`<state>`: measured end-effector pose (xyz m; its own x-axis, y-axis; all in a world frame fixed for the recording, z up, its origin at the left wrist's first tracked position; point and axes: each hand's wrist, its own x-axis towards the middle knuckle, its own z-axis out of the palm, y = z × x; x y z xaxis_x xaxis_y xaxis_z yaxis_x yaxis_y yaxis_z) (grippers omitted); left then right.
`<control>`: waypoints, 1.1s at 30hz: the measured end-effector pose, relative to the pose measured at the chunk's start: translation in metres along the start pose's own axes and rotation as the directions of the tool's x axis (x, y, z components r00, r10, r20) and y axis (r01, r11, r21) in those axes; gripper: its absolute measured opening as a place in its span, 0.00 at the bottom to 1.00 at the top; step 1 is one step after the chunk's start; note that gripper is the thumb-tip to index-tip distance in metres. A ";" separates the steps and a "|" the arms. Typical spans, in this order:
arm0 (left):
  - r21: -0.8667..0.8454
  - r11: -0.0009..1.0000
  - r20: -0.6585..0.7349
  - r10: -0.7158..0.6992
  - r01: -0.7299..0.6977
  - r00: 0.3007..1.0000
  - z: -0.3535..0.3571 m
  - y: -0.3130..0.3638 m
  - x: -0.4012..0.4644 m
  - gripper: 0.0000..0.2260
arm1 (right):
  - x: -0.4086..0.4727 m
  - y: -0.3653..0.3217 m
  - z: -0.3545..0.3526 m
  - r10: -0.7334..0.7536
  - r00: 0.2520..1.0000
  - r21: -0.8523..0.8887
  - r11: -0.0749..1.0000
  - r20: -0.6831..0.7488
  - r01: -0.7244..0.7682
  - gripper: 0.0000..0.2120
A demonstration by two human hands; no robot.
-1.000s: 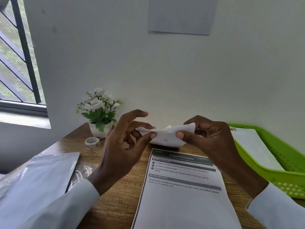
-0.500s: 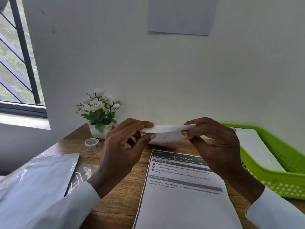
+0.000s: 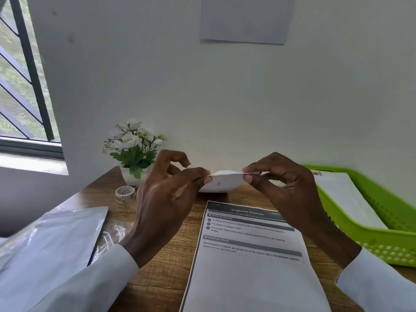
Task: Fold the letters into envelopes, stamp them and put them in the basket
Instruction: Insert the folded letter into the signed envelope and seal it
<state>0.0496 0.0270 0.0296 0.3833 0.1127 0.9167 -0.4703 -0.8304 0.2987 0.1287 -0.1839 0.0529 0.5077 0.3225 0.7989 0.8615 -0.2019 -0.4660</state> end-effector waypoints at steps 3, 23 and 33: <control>0.048 0.998 -0.020 0.030 -0.029 0.999 0.001 0.000 0.001 0.06 | -0.001 -0.002 0.002 -0.016 1.000 -0.108 0.994 0.011 0.017 0.04; -0.066 0.986 -0.013 0.155 -0.155 0.988 0.005 0.001 -0.001 0.07 | -0.005 -0.012 0.011 -0.220 0.966 -0.381 0.889 0.135 0.255 0.03; -0.208 0.978 -0.091 0.018 -0.037 0.996 -0.004 0.004 0.009 0.04 | 0.006 0.001 0.003 -0.029 0.999 -0.159 0.987 -0.031 0.024 0.01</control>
<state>0.0485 0.0269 0.0399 0.3009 0.1466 0.9423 -0.6389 -0.7026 0.3133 0.1329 -0.1790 0.0557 0.4819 0.2994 0.8235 0.8606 -0.3385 -0.3805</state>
